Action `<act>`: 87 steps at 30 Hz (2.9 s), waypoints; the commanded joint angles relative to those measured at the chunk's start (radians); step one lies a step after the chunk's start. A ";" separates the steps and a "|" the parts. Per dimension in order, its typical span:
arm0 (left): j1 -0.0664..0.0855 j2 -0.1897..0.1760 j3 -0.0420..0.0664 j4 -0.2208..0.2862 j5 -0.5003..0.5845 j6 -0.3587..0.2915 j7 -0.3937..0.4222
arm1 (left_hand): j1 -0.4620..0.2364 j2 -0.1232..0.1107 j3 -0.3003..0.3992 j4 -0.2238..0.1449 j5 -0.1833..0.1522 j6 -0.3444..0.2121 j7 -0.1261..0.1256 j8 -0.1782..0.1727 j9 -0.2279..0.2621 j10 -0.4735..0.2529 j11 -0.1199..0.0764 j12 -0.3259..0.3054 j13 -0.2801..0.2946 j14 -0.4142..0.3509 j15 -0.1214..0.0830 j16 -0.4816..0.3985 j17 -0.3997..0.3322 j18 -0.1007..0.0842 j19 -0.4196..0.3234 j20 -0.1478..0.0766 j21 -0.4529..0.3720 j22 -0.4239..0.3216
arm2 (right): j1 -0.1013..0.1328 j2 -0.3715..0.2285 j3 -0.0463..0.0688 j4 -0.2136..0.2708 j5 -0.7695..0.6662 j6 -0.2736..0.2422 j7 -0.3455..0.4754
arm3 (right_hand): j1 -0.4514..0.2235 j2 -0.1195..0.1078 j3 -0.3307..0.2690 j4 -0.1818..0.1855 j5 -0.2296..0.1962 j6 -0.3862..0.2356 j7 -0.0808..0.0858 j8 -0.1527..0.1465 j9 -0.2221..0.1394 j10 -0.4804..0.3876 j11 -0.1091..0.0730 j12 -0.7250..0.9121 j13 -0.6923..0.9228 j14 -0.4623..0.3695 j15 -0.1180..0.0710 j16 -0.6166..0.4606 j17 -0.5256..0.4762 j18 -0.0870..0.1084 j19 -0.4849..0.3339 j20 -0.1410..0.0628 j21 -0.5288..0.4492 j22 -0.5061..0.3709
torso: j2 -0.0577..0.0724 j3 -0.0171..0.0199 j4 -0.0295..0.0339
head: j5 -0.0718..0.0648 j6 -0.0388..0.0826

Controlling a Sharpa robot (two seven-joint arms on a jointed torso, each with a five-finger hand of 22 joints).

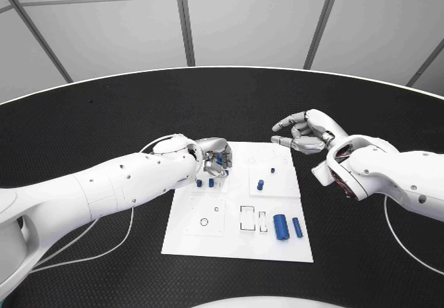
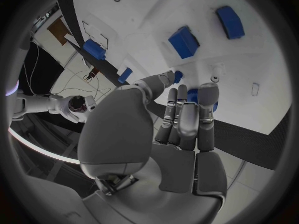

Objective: Assemble the parts on the task board

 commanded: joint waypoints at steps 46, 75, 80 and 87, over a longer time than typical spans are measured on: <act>-0.016 0.023 0.000 -0.029 0.000 0.049 -0.052 | -0.064 0.003 -0.055 0.014 -0.014 0.022 -0.005 -0.006 -0.007 0.001 -0.002 -0.009 0.000 0.027 -0.003 0.012 0.007 -0.028 0.028 -0.005 0.041 0.050 | 0.000 0.006 0.000 -0.004 0.000 0.005 0.000 | -0.005 -0.002 0.000 0.006 0.006 -0.006 -0.001 0.008 -0.001 -0.001 -0.003 0.002 0.085 0.081 -0.007 -0.002 0.164 0.010 0.021 -0.009 -0.001 0.052 | -0.001 0.0001 0.0006 | -0.002 -0.007; -0.017 0.023 0.000 -0.027 0.000 0.043 -0.044 | -0.013 0.067 -0.001 -0.016 -0.022 0.055 -0.007 -0.008 -0.012 0.031 -0.009 -0.010 -0.001 0.046 -0.009 0.023 0.014 -0.038 0.058 -0.009 0.081 0.111 | 0.000 0.006 0.000 -0.003 0.000 0.005 0.000 | -0.004 -0.001 0.001 0.007 0.008 -0.004 -0.001 0.010 -0.002 0.003 -0.003 0.006 0.089 0.082 -0.008 -0.001 0.165 0.009 0.022 -0.009 0.001 0.055 | -0.001 -0.0001 0.0010 | -0.003 -0.010; -0.017 0.022 0.000 -0.027 0.000 0.046 -0.049 | -0.031 0.047 -0.016 -0.016 -0.021 0.049 -0.005 -0.016 -0.016 0.027 -0.006 -0.021 -0.005 0.043 -0.007 0.021 0.007 -0.037 0.053 -0.008 0.078 0.105 | 0.000 0.005 0.000 -0.003 0.000 0.004 0.001 | -0.004 -0.001 0.001 0.007 0.008 -0.004 -0.001 0.010 -0.002 0.003 -0.003 0.006 0.089 0.082 -0.008 -0.001 0.165 0.009 0.022 -0.009 0.001 0.055 | -0.001 -0.0001 0.0008 | -0.003 -0.010; -0.017 0.018 0.000 -0.023 0.002 0.035 -0.049 | -0.036 0.039 -0.021 -0.017 -0.020 0.041 -0.002 -0.022 -0.018 0.022 -0.003 -0.026 -0.007 0.041 -0.005 0.019 0.004 -0.036 0.050 -0.007 0.076 0.100 | 0.000 0.004 0.000 -0.002 0.000 0.004 0.001 | -0.004 -0.001 0.000 0.007 0.008 -0.004 -0.001 0.011 -0.002 0.001 -0.003 0.004 0.087 0.082 -0.008 -0.002 0.164 0.010 0.022 -0.009 0.000 0.053 | -0.001 0.0001 0.0012 | -0.004 -0.009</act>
